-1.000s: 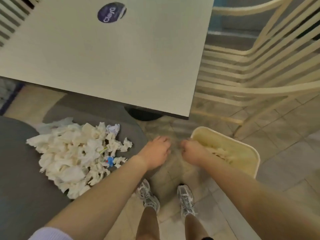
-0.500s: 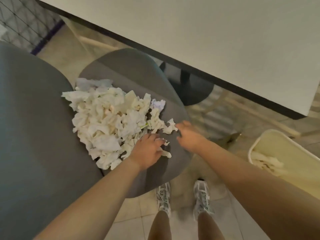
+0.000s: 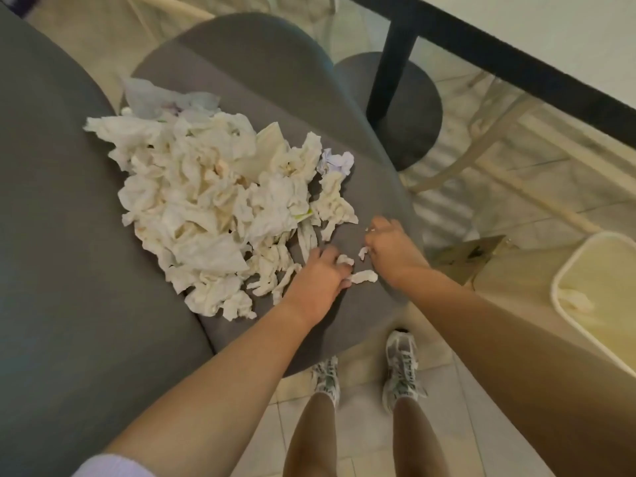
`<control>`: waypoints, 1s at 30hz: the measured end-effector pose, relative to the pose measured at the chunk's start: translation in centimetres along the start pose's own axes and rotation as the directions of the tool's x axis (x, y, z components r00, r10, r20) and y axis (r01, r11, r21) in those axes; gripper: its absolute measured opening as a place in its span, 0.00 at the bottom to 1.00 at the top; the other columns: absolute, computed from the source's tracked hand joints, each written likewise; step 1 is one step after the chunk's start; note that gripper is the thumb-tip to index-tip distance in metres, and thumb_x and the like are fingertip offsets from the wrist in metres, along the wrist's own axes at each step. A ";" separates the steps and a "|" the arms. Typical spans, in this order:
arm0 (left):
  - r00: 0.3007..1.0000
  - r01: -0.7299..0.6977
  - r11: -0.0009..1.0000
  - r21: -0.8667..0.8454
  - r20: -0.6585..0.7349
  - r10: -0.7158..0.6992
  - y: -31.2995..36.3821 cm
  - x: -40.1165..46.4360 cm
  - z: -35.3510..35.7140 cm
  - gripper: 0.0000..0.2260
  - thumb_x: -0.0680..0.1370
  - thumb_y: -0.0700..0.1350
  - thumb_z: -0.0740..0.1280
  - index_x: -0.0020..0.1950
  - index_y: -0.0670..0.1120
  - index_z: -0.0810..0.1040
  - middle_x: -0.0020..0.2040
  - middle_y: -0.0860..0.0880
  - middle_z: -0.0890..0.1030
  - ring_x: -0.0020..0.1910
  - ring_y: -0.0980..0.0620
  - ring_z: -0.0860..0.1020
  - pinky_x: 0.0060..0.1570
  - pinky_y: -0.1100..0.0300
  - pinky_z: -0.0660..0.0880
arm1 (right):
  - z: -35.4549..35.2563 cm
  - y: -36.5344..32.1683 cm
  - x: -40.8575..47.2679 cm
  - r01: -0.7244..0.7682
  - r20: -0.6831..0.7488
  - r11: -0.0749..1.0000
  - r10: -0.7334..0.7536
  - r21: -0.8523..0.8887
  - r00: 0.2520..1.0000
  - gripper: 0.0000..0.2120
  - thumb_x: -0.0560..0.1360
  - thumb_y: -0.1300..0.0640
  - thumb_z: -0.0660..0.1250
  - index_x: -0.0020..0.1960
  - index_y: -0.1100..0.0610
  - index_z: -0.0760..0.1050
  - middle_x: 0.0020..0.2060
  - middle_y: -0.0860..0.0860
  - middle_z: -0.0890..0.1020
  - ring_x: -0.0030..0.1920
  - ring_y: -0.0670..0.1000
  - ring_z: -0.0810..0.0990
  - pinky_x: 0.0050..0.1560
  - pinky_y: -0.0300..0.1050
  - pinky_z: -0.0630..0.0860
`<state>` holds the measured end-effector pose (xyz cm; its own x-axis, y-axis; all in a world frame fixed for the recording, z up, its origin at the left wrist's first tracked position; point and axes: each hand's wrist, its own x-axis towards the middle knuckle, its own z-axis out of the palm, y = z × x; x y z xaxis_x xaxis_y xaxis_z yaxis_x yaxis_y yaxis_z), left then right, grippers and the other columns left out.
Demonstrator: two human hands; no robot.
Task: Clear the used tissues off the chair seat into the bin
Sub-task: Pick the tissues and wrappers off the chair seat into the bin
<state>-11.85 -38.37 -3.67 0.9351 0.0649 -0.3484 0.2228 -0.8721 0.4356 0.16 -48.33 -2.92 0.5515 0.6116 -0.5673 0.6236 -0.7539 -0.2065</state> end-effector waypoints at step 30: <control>0.895 0.162 -0.160 -0.974 0.214 -0.392 5.3 -2.3 -12.9 0.06 0.73 0.31 0.65 0.44 0.41 0.79 0.35 0.48 0.84 0.36 0.55 0.82 0.36 0.66 0.78 | -4.1 -2.2 -6.8 -0.066 0.222 0.637 -0.168 0.768 0.960 0.46 0.69 0.69 0.69 0.75 0.47 0.46 0.43 0.58 0.75 0.39 0.53 0.76 0.43 0.47 0.78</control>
<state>-9.28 -36.89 10.15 0.6907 0.2959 -0.6598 0.3845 0.6225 0.6817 -2.72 -49.88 4.64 0.3019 0.6609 -0.6871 -0.0645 -0.7049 -0.7064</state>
